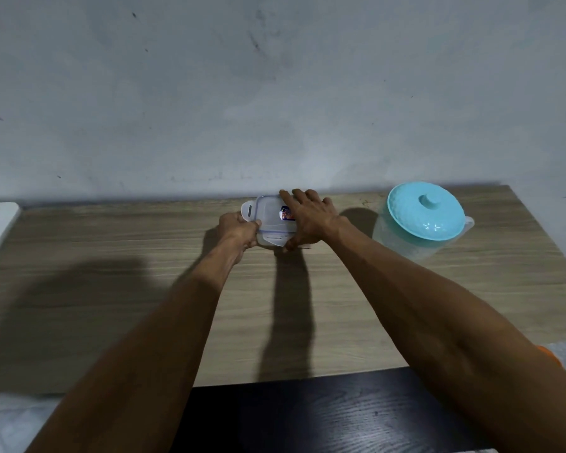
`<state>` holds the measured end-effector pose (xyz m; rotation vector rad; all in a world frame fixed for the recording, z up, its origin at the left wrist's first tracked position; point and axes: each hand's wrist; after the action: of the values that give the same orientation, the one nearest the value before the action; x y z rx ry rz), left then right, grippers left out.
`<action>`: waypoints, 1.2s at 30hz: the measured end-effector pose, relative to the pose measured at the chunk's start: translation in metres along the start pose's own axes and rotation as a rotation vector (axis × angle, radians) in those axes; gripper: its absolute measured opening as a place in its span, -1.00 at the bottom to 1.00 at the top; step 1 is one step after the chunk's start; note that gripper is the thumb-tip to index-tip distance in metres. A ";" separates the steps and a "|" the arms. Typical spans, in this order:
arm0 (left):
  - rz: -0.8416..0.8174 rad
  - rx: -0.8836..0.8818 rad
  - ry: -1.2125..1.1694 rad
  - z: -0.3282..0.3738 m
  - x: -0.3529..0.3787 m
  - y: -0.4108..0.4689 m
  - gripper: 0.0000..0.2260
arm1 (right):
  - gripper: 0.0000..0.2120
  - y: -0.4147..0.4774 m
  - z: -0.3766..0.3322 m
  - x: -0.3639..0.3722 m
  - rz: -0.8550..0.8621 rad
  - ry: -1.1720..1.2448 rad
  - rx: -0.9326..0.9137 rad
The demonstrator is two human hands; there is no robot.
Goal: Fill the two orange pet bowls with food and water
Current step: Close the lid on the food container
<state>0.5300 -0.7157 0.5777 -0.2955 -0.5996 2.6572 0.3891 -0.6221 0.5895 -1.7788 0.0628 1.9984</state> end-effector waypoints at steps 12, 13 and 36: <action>0.015 0.076 0.033 0.000 0.001 0.000 -0.68 | 0.16 0.008 -0.001 0.010 0.074 -0.062 0.027; 0.021 0.079 0.050 0.000 0.001 -0.001 -0.67 | 0.16 0.009 -0.001 0.008 0.059 -0.062 0.026; 0.041 0.098 0.107 0.001 0.003 -0.012 -0.58 | -0.68 -0.031 -0.020 0.047 0.293 1.157 0.683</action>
<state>0.5306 -0.7049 0.5839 -0.4223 -0.4323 2.6798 0.4164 -0.5869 0.5493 -2.1861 1.2318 0.6468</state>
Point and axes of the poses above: each hand's wrist, its own y-axis towards the middle knuckle, its own x-axis out of the palm, z = x × y, and after that the axes turned 13 degrees about -y, right-handed
